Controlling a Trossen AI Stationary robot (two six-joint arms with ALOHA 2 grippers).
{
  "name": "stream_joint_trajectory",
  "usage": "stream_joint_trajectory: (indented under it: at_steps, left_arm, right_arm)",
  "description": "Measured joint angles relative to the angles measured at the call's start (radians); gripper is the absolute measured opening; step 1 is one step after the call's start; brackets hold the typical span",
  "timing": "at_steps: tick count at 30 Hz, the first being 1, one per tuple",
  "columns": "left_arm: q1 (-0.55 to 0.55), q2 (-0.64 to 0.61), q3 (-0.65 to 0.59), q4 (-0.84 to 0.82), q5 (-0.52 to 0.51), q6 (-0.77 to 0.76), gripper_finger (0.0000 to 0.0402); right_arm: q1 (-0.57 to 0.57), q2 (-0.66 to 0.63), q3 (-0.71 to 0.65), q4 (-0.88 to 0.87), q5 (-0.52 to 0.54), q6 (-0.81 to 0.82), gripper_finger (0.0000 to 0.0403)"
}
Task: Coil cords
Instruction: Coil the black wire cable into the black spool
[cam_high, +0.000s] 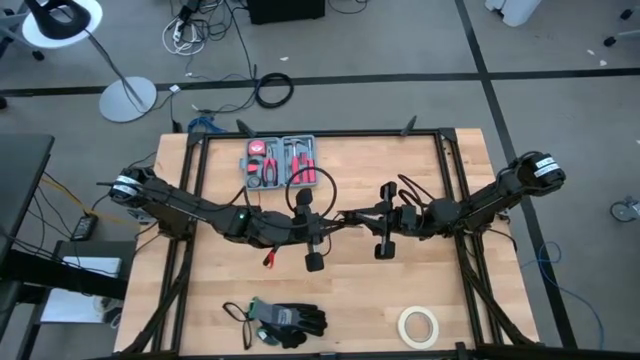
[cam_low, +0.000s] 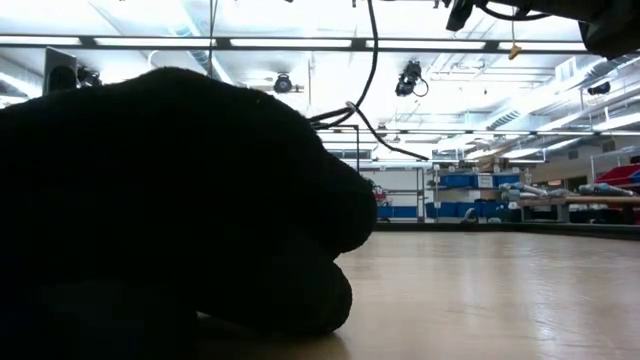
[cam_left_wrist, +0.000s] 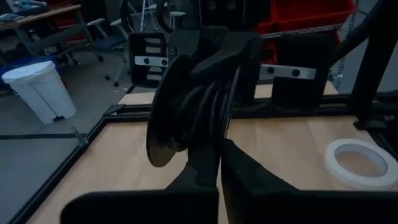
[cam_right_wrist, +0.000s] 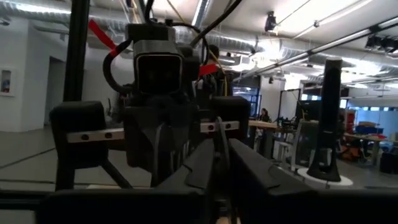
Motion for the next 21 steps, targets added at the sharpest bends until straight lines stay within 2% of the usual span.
stream_joint_trajectory:
  at_steps: [10,15,21]
  left_arm:
    - [0.000,0.000,0.000,-0.032,-0.003,-0.001,0.0001]
    - [0.006,-0.002,0.002,-0.057,-0.054,-0.006,0.0000]
    - [0.004,-0.003,0.035,-0.153,-0.026,-0.004,0.0000]
  right_arm:
    - [0.014,-0.010,0.000,-0.023,0.013,0.096,0.0160]
    - [0.038,-0.083,0.000,-0.049,-0.019,0.103,0.0186]
    - [0.072,-0.208,0.000,-0.215,0.018,0.105,0.0197]
